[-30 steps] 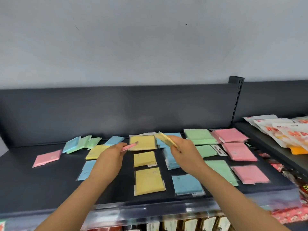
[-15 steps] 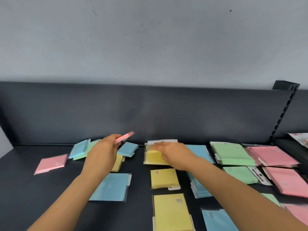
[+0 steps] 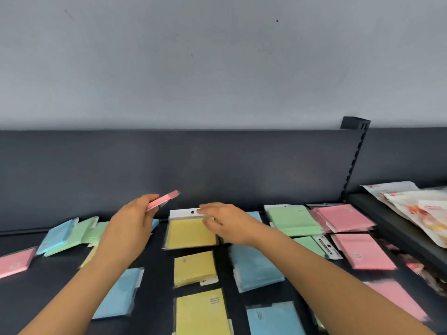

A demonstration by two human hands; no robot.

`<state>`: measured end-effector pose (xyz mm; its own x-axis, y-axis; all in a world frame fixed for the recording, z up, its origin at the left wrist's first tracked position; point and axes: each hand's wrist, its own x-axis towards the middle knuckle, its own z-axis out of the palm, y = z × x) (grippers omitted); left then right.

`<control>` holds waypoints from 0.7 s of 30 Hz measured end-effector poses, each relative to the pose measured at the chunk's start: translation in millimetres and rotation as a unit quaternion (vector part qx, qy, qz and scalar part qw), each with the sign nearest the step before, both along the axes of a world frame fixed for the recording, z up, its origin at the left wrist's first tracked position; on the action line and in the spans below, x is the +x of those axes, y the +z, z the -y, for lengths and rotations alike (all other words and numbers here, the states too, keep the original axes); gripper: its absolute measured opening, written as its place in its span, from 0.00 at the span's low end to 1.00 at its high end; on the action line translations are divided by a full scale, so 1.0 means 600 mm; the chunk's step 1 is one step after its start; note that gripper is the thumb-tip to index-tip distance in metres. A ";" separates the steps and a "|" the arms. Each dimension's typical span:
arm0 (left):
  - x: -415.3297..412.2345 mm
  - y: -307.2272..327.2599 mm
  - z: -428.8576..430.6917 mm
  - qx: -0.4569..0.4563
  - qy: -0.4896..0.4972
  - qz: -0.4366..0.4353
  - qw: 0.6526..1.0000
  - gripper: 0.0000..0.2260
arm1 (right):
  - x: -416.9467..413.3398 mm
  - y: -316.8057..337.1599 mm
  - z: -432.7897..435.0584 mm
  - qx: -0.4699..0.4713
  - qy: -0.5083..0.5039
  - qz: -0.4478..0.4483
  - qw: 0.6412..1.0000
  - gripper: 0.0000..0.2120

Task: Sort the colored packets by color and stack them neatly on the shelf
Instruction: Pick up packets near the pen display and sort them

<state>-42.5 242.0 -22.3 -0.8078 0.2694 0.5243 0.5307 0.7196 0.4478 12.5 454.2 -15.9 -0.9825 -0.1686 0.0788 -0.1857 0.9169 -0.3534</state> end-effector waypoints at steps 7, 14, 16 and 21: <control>0.083 0.009 -0.148 0.003 -0.096 -0.024 0.995 0.16 | 0.132 0.049 -0.163 0.016 -0.089 -0.098 0.991 0.17; 0.211 0.010 -0.310 -0.056 -0.192 -0.076 0.977 0.19 | 0.280 0.075 -0.319 0.004 -0.162 -0.146 0.976 0.16; 0.252 0.003 -0.356 -0.065 -0.204 -0.095 0.972 0.18 | 0.313 0.075 -0.349 0.006 -0.163 -0.164 0.973 0.16; 0.323 -0.044 -0.439 -0.166 -0.209 -0.189 0.945 0.18 | 0.370 0.076 -0.405 -0.012 -0.156 -0.197 0.968 0.16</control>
